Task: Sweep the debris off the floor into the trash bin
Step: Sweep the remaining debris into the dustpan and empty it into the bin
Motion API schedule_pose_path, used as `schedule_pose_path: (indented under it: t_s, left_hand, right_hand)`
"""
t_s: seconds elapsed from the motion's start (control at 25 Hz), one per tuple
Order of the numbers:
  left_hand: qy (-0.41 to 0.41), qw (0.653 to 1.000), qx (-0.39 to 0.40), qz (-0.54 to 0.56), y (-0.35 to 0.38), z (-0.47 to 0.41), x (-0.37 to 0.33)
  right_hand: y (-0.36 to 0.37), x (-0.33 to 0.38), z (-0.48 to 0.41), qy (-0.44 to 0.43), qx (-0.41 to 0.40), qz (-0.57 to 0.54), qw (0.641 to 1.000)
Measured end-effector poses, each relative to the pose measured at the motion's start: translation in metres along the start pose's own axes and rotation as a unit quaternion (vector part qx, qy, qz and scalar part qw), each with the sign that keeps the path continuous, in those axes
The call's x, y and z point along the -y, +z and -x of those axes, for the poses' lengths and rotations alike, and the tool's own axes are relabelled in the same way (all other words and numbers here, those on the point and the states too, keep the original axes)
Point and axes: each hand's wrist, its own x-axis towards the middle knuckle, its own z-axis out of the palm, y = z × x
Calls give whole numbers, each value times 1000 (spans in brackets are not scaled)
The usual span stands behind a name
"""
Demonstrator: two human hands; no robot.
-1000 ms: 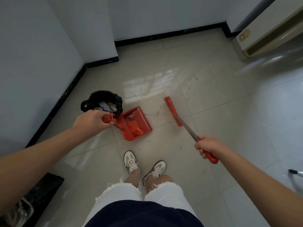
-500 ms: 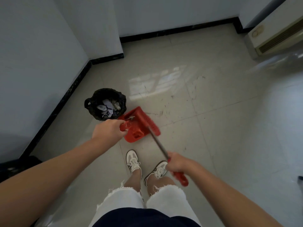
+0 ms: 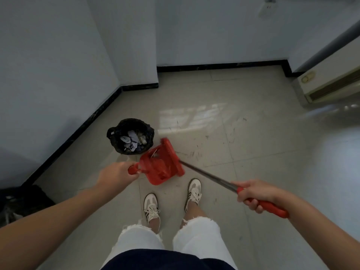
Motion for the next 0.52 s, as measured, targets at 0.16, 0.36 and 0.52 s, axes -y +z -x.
schedule_pose_path:
  t_s: [0.16, 0.36, 0.52]
  left_hand:
    - [-91, 992, -54, 65, 0, 13, -13]
    - [-165, 983, -65, 47, 17, 14, -52]
    - [-207, 973, -76, 66, 33, -6, -84]
  right_hand:
    - [-28, 51, -34, -35, -81, 118, 989]
    - [-83, 115, -120, -63, -152, 227, 960]
    - [-102, 141, -167, -79, -120, 300, 943]
